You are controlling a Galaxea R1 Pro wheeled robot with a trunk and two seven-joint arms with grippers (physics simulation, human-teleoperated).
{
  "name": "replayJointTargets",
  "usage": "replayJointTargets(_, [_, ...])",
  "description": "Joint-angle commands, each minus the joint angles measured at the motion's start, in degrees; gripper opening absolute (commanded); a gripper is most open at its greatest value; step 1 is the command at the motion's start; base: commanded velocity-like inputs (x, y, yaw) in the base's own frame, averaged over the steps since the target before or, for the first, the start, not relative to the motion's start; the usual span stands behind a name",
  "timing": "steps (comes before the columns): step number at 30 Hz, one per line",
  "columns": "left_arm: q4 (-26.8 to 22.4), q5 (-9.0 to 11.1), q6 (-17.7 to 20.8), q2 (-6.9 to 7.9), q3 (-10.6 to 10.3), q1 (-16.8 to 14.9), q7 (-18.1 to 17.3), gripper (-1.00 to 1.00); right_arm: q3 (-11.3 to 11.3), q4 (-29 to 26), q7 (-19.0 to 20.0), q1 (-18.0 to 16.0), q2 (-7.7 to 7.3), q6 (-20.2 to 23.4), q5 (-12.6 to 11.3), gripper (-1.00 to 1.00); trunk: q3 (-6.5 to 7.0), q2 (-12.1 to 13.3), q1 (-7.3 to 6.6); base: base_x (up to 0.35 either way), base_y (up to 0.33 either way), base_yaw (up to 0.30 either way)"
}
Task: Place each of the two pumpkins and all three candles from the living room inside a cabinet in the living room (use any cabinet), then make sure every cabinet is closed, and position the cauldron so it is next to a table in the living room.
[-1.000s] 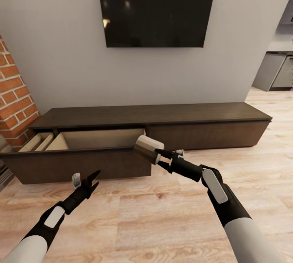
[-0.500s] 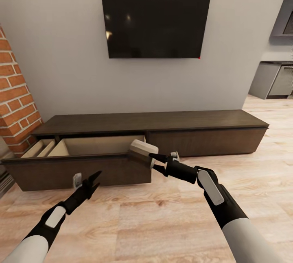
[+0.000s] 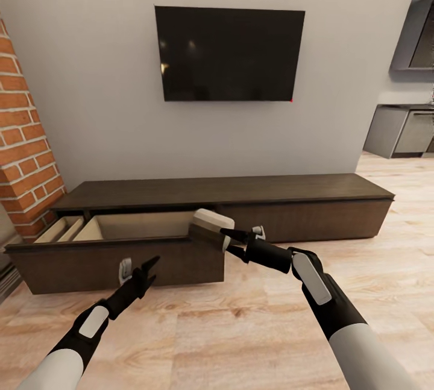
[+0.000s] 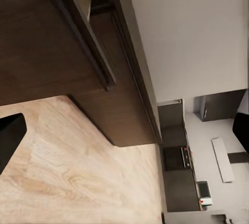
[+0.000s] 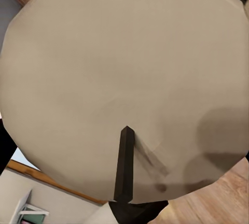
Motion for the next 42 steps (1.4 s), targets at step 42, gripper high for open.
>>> replayJointTargets(42, [0.0, 0.3, 0.5, -0.12, 0.2, 0.0, 0.0, 1.0, 0.2, 0.2, 0.2, 0.0, -0.03, -0.1, 5.9, -1.0, 7.43, 0.4, -0.86, 0.0, 0.0, 0.0])
